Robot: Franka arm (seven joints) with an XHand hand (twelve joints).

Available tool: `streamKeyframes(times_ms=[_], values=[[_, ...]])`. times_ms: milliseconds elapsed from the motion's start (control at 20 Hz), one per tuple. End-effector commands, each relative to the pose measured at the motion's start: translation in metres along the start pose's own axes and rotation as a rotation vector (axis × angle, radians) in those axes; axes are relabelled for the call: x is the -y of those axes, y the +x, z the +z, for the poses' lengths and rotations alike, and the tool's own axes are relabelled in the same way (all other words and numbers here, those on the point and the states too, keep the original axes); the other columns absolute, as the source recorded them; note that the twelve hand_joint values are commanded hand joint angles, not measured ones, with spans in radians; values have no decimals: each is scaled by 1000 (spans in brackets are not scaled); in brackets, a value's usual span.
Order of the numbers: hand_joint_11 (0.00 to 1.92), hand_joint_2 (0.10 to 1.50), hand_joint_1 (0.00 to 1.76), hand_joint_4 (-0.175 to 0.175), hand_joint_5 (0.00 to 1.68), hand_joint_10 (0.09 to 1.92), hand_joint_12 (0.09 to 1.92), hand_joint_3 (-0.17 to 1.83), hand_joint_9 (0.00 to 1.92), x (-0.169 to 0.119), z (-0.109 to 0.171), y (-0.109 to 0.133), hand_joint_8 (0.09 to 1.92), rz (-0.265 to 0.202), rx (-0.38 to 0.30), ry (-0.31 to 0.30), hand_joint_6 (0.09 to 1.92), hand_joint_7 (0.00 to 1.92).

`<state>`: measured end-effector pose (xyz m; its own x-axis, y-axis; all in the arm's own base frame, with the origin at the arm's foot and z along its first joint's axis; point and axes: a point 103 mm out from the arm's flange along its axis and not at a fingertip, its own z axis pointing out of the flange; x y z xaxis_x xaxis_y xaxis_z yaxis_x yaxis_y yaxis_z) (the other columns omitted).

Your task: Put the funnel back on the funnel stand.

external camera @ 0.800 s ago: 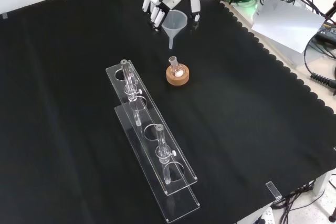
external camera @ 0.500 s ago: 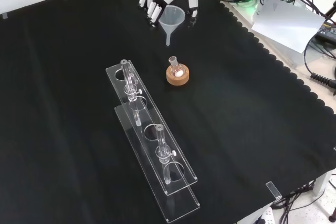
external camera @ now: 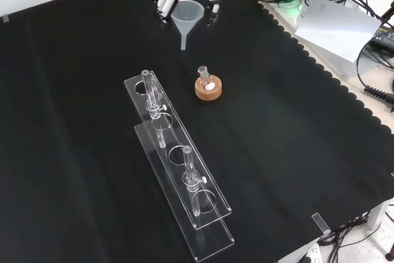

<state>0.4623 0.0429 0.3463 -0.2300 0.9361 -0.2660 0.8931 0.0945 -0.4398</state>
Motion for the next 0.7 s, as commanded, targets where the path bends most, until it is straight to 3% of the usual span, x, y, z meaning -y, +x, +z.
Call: streamKeyframes(times_ms=[50, 350, 700], values=[[701, 718, 759, 3, 826, 454, 1210, 554, 1177, -23, -37, -8, 647, -8, -46, -56, 842, 779], [711, 719, 758, -1, 825, 457, 1205, 557, 1177, -48, -62, -7, 651, -36, -53, -78, 847, 778], [721, 720, 759, -8, 823, 458, 1191, 560, 1178, -78, -68, -2, 656, -65, -66, -74, 852, 777]])
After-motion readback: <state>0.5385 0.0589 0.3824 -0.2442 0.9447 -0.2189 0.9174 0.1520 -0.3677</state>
